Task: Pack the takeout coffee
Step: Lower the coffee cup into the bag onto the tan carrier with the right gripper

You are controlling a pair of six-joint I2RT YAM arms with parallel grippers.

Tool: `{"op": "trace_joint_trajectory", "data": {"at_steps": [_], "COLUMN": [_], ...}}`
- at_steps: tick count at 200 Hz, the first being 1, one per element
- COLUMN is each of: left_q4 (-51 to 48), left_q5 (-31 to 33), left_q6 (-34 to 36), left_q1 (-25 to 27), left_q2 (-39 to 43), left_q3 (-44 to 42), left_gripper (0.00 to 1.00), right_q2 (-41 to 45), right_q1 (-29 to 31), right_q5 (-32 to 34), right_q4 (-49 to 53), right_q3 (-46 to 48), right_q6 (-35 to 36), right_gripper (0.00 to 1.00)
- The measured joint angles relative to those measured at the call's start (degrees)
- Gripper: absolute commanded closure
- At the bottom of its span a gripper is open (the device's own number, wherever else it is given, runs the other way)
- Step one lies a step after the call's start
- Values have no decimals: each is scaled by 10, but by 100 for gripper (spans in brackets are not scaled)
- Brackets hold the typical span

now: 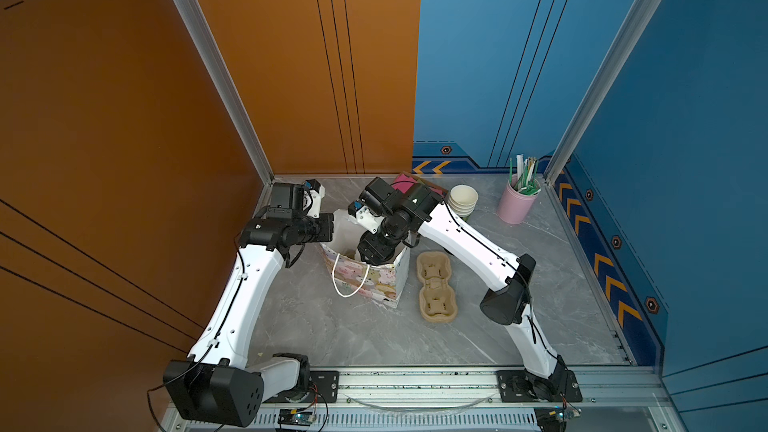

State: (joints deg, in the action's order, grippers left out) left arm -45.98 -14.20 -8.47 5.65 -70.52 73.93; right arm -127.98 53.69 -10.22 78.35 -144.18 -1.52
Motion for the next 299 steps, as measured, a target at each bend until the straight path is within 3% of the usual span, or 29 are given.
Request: {"op": "trace_joint_trajectory", "data": {"at_steps": [173,299], "left_q4": [2,2], "left_q5": [0,0], "left_q6": [0,0], "left_q1": [0,0], "left_q2": [0,0], "left_q3": [0,0], "left_gripper": [100,100], "right_q2": [-82,-89], "right_q1": [0,0], "right_q5": [15,28], "right_q4": [36,38], "right_q3": [7,21], "right_q6": [22,32], "right_gripper": [15,14]}}
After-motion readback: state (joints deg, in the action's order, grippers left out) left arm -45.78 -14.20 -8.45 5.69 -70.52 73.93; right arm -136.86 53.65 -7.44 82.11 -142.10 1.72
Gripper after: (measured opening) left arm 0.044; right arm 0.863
